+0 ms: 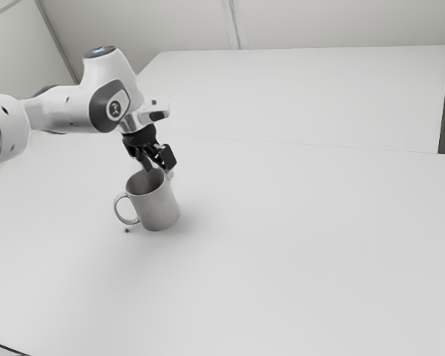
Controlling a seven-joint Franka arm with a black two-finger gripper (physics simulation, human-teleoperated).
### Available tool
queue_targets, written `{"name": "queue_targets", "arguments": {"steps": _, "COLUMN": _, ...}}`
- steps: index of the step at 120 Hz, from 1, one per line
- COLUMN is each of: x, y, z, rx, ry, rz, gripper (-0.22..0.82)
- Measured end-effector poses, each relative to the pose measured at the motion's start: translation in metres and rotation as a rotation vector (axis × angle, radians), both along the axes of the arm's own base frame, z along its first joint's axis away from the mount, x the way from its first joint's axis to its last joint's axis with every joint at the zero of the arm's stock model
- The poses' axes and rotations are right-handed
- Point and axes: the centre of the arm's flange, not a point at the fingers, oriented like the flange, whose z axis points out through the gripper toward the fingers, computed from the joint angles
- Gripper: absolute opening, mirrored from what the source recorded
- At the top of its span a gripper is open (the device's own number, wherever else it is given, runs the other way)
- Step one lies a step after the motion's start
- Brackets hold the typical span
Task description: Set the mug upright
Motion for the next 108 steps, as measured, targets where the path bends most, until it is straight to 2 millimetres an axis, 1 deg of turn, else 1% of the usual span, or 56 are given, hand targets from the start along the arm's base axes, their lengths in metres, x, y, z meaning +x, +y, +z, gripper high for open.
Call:
{"name": "queue_targets", "arguments": {"steps": 16, "x": 0.012, "y": -0.001, "z": 0.048, "rx": -0.019, "ry": -0.030, "rz": 0.014, "gripper": 0.54}}
{"name": "queue_targets", "arguments": {"steps": 37, "x": 0.022, "y": -0.001, "z": 0.108, "rx": -0.027, "ry": -0.052, "rz": 0.022, "gripper": 0.58}}
{"name": "queue_targets", "arguments": {"steps": 48, "x": 0.022, "y": 0.000, "z": 0.142, "rx": -0.022, "ry": -0.076, "rz": 0.023, "gripper": 0.59}}
{"name": "queue_targets", "arguments": {"steps": 59, "x": 0.020, "y": 0.000, "z": 0.165, "rx": -0.019, "ry": -0.081, "rz": 0.025, "gripper": 0.59}}
{"name": "queue_targets", "arguments": {"steps": 66, "x": 0.017, "y": 0.000, "z": 0.173, "rx": -0.018, "ry": -0.073, "rz": 0.025, "gripper": 0.60}}
{"name": "queue_targets", "arguments": {"steps": 74, "x": 0.014, "y": -0.001, "z": 0.176, "rx": -0.019, "ry": -0.059, "rz": 0.025, "gripper": 0.60}}
{"name": "queue_targets", "arguments": {"steps": 108, "x": 0.009, "y": -0.002, "z": 0.174, "rx": -0.030, "ry": -0.016, "rz": 0.027, "gripper": 0.60}}
